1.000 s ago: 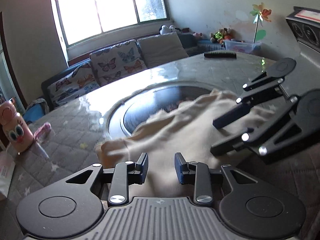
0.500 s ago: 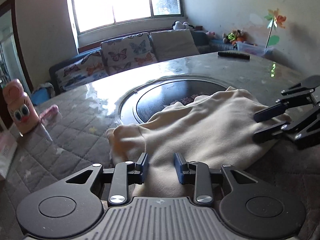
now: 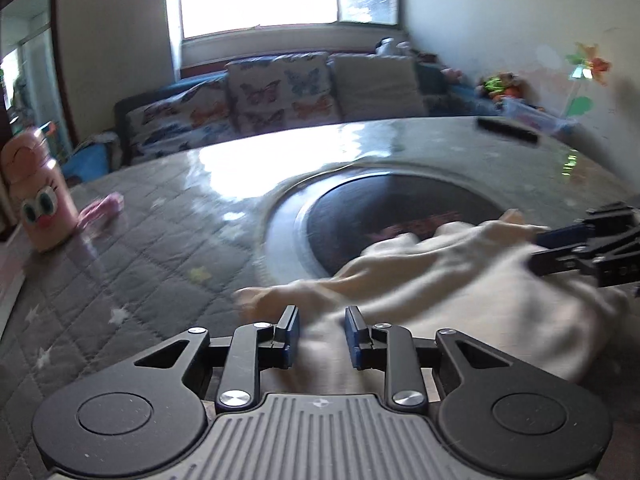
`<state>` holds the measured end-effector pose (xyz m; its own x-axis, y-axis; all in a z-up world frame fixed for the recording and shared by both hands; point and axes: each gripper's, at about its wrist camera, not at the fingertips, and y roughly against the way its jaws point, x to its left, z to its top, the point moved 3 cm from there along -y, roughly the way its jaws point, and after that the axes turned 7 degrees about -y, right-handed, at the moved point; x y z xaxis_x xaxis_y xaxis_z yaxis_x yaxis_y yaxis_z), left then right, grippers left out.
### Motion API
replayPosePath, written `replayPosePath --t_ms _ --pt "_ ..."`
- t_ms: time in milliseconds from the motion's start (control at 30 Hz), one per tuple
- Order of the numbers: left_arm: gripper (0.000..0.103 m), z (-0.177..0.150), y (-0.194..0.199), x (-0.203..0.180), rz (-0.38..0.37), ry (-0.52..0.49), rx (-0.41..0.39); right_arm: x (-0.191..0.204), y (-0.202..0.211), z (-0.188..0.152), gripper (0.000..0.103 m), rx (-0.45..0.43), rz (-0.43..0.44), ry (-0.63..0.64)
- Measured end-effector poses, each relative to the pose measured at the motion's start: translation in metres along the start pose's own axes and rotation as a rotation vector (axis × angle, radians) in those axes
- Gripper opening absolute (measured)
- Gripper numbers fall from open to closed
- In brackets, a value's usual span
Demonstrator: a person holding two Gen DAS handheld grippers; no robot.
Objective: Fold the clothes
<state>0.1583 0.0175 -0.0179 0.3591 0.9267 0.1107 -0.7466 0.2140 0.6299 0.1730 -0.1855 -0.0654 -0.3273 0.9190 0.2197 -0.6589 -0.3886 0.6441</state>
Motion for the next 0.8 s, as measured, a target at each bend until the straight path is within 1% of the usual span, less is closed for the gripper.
replayPosePath --t_ms 67,167,300,433,567,600,800 --pt "0.029 0.001 0.000 0.005 0.003 0.015 0.002 -0.005 0.000 0.001 0.038 0.000 0.003 -0.020" --pt "0.027 0.008 0.003 0.000 0.015 -0.003 -0.017 -0.002 0.003 0.006 0.038 -0.009 -0.010 -0.008" --pt "0.027 0.022 0.000 -0.015 -0.030 -0.020 -0.042 0.007 -0.008 0.017 0.038 -0.015 0.010 0.014" --pt "0.026 0.032 -0.018 -0.027 -0.073 -0.039 -0.021 0.013 -0.024 0.023 0.038 0.005 0.026 0.017" --pt "0.022 0.032 -0.039 -0.024 -0.052 -0.007 0.019 0.013 -0.037 0.024 0.036 0.028 0.012 0.005" --pt "0.022 0.031 -0.040 -0.022 -0.046 -0.002 0.018 0.012 -0.038 0.024 0.034 0.031 0.008 0.004" --pt "0.023 0.030 -0.031 -0.013 -0.031 0.026 0.003 0.014 -0.036 0.022 0.034 0.025 0.001 0.014"
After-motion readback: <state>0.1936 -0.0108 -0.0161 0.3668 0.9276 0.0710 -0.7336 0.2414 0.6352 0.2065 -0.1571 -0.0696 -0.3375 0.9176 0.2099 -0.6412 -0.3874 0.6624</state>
